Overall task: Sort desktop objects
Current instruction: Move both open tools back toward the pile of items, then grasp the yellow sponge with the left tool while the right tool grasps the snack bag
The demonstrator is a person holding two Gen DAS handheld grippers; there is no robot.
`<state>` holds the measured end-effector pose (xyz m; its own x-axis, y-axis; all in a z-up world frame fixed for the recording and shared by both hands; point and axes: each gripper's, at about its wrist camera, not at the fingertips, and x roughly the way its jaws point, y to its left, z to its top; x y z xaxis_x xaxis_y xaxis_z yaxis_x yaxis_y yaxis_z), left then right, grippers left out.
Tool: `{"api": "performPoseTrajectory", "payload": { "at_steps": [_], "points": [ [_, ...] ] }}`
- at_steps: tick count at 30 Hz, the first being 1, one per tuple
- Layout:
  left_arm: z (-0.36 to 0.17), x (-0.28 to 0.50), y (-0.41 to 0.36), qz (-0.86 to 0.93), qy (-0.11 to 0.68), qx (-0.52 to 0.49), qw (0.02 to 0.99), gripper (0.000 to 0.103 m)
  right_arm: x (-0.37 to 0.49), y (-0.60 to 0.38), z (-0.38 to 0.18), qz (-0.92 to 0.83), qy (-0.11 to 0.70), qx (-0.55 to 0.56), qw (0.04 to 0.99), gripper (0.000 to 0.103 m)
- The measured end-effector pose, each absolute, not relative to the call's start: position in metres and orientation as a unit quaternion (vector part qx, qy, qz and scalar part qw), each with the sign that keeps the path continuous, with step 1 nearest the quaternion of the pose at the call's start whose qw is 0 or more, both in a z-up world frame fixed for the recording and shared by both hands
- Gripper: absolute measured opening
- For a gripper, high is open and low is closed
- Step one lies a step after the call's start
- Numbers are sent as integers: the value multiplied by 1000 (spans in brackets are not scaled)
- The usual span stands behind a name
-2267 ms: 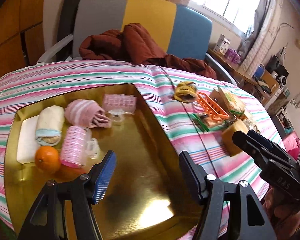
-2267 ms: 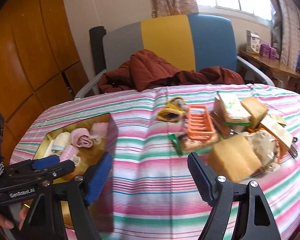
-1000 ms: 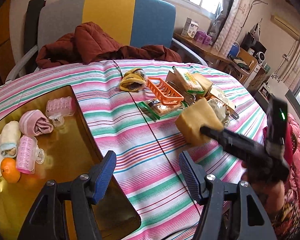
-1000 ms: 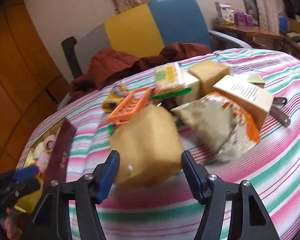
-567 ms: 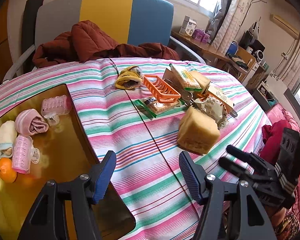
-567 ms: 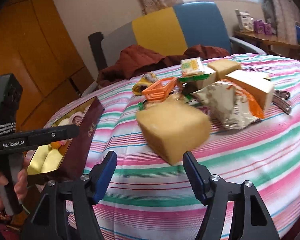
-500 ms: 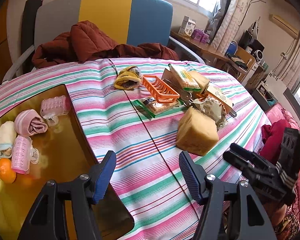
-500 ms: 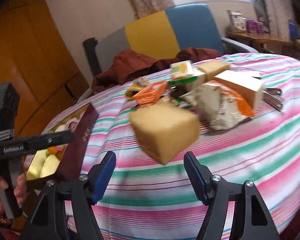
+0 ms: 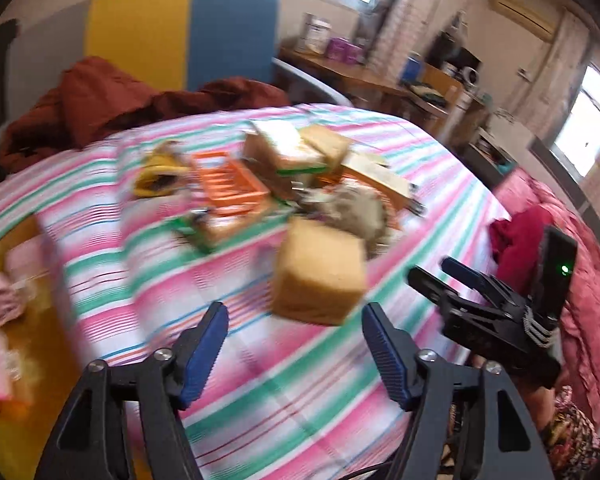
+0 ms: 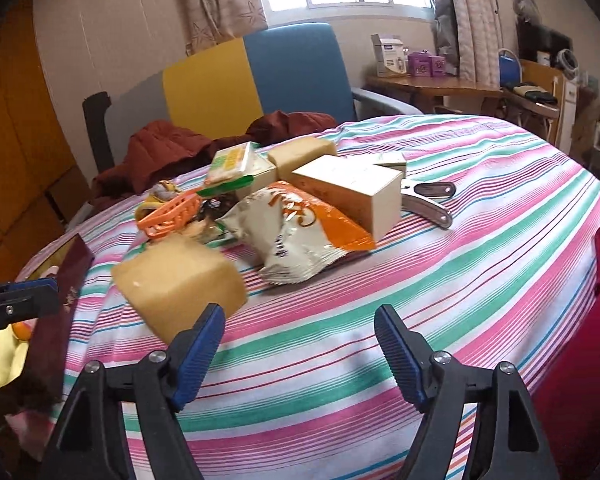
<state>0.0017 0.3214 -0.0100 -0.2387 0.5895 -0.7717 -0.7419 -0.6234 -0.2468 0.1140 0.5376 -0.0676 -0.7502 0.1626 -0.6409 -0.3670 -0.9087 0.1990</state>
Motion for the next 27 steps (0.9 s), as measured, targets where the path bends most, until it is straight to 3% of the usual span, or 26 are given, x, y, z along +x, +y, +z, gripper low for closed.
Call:
{"api": "performPoseTrajectory", "payload": {
  "at_steps": [8,11,14,19,27],
  "points": [
    [-27,12,377,769,167,-432,441,73,120,555,-59,925,174,-300,153,81],
    [-28,13,387,775,191,-404,446,84,123,555,-58,926,170,-300,156,81],
    [-28,12,395,785,214,-381,439,84,126,559,-59,925,173,-298,163,82],
    [-22,12,374,803,176,-366,436,82,129,562,-55,926,179,-292,160,83],
    [-57,-2,391,770,202,-413,442,82,100,560,-49,935,137,-299,130,87]
  ]
}}
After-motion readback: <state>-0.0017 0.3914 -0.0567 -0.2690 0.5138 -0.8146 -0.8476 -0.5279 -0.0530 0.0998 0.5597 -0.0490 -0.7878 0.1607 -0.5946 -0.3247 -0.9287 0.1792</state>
